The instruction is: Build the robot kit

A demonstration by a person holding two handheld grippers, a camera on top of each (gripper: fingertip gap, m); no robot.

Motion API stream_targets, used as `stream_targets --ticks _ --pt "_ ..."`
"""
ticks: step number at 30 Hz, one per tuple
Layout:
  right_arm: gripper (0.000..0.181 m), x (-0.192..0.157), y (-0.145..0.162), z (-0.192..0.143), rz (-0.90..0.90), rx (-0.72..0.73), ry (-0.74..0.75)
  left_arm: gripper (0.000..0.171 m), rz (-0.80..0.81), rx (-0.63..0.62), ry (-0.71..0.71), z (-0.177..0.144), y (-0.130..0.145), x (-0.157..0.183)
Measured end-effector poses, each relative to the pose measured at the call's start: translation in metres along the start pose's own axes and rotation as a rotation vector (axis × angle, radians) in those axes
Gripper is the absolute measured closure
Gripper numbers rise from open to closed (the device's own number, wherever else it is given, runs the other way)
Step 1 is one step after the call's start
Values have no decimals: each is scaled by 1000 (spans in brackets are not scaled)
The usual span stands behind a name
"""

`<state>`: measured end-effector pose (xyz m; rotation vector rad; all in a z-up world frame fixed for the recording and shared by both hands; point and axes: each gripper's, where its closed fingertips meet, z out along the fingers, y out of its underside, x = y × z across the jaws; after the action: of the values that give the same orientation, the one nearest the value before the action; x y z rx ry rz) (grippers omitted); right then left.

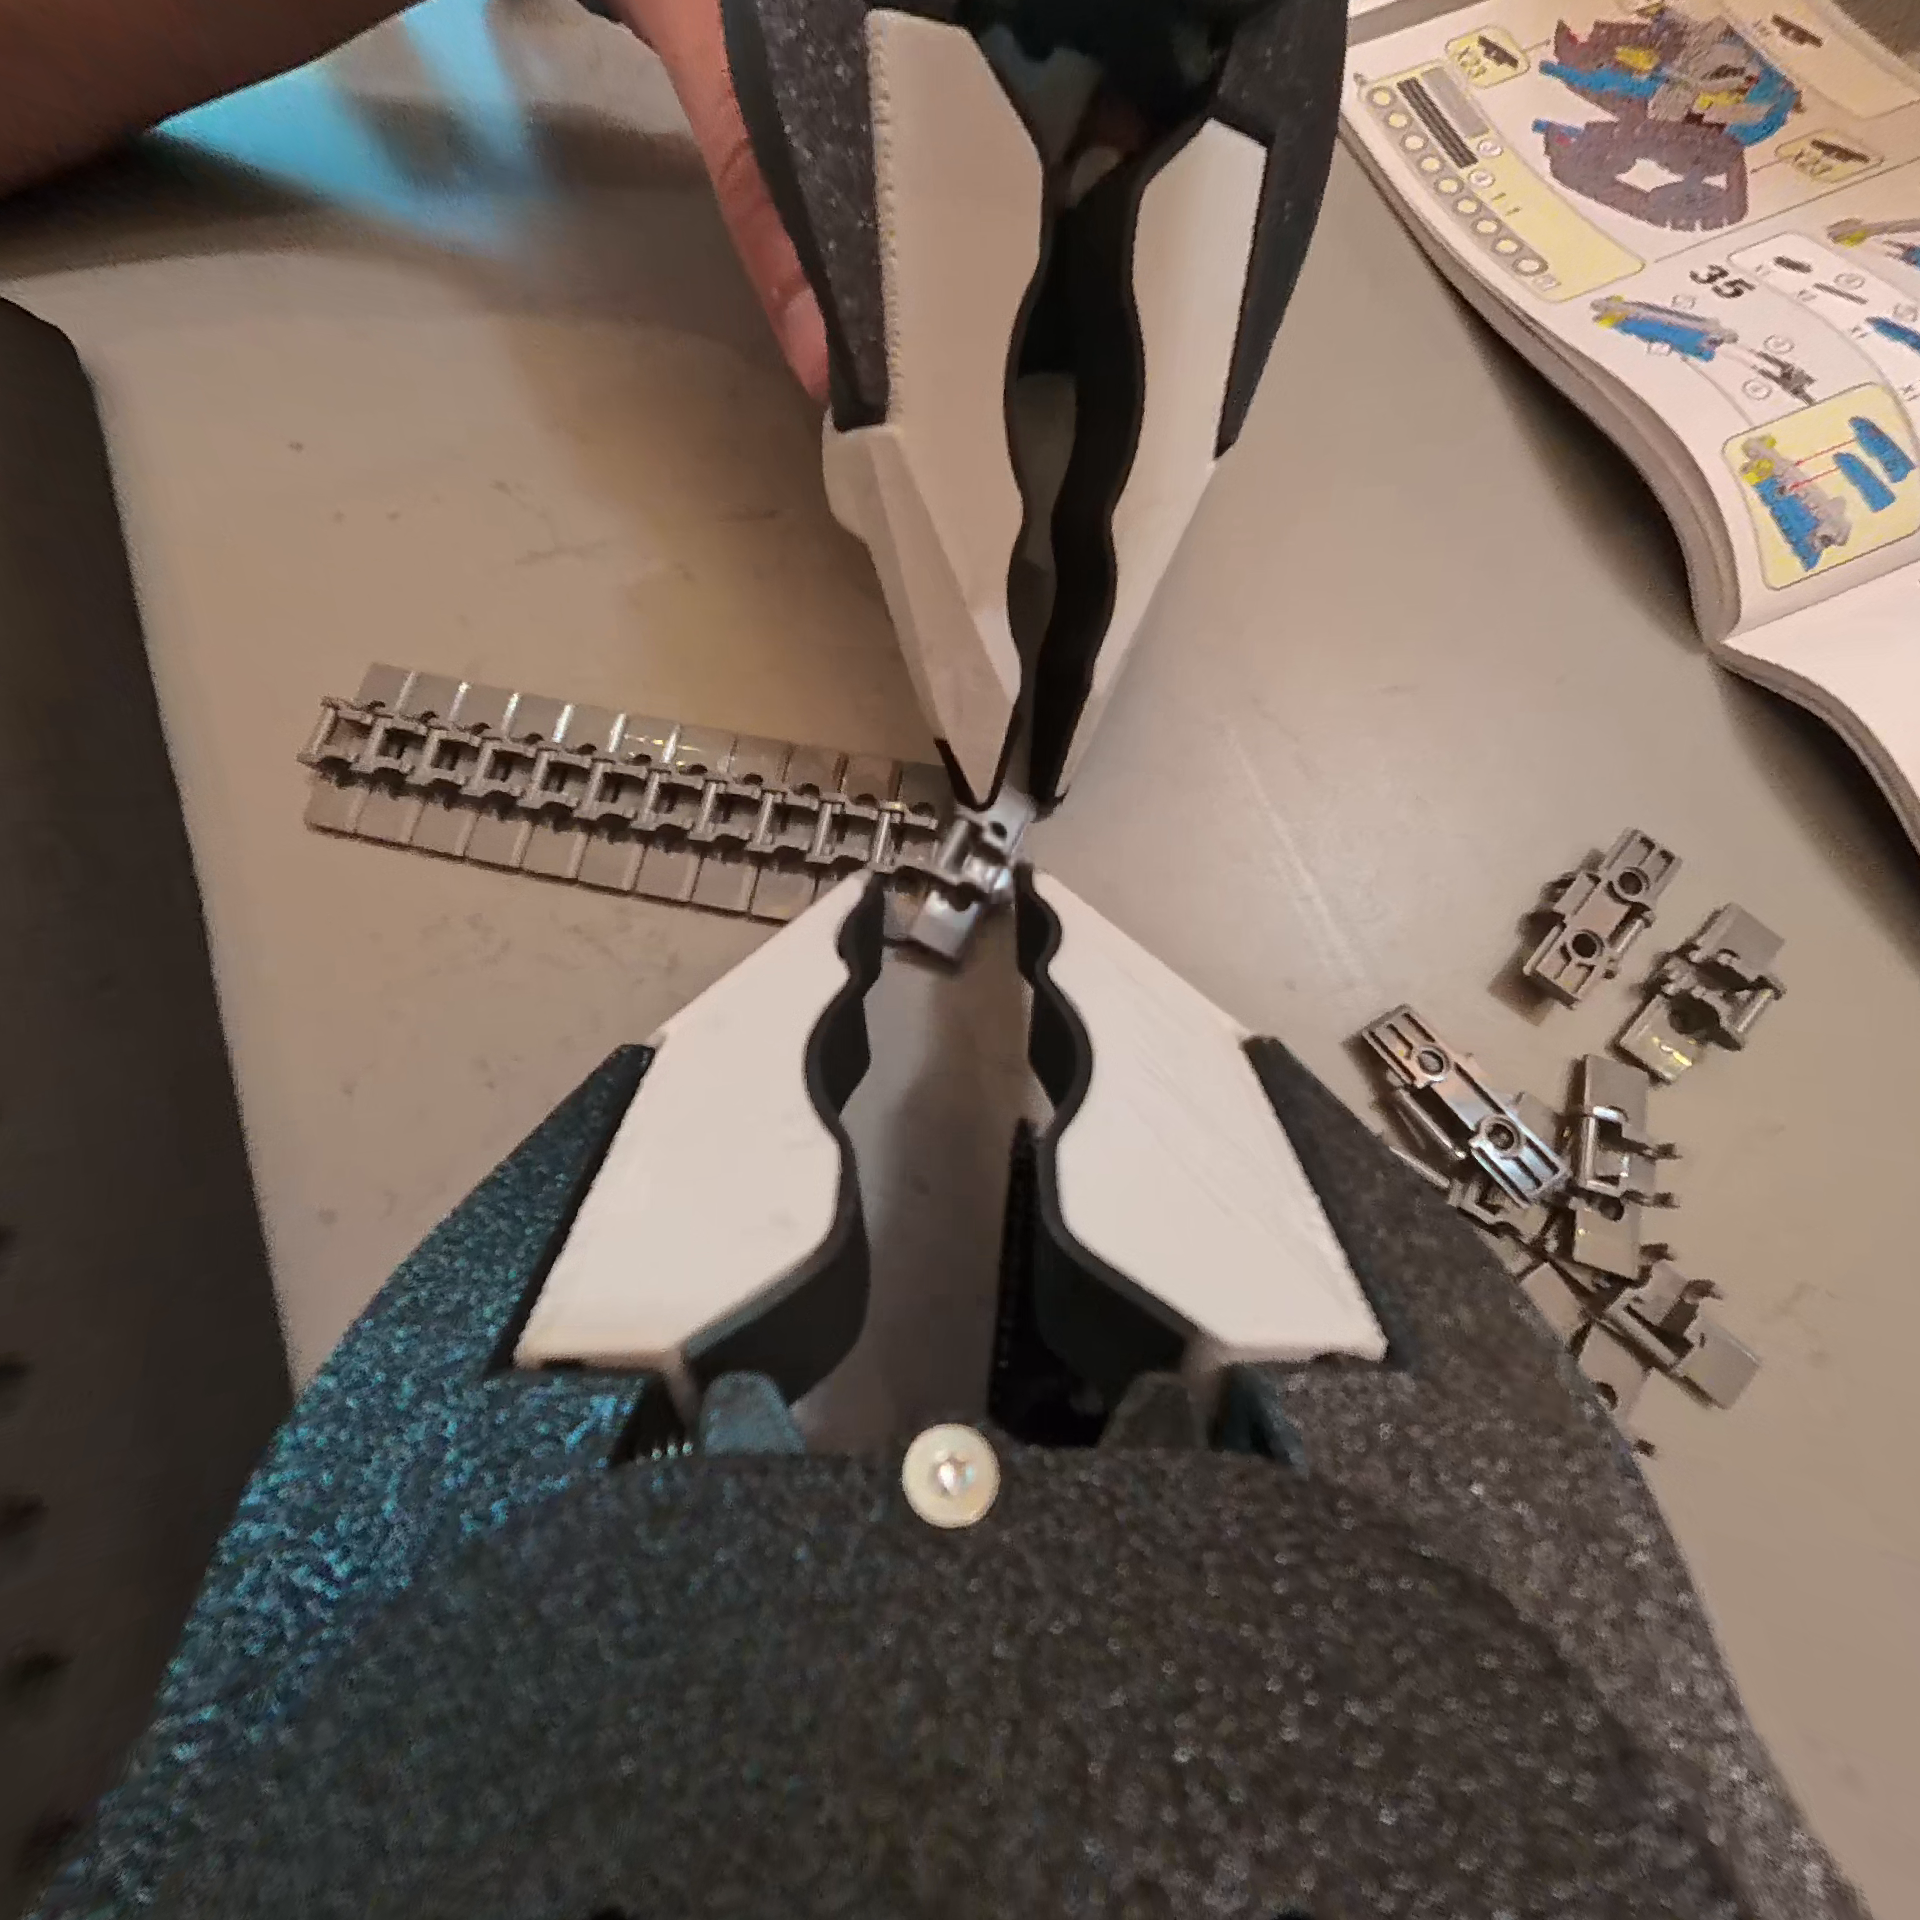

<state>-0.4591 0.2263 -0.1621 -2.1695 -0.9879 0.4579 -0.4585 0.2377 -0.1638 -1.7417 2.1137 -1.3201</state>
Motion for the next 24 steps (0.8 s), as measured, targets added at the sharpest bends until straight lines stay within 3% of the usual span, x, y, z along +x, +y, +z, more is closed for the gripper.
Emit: stream_targets --ticks 16,24 --pt "163 6 -3 -4 -66 9 62 161 0 10 2 -2 -1 0" --pt "163 10 5 2 -12 -22 50 161 -5 13 6 -3 -1 -1"
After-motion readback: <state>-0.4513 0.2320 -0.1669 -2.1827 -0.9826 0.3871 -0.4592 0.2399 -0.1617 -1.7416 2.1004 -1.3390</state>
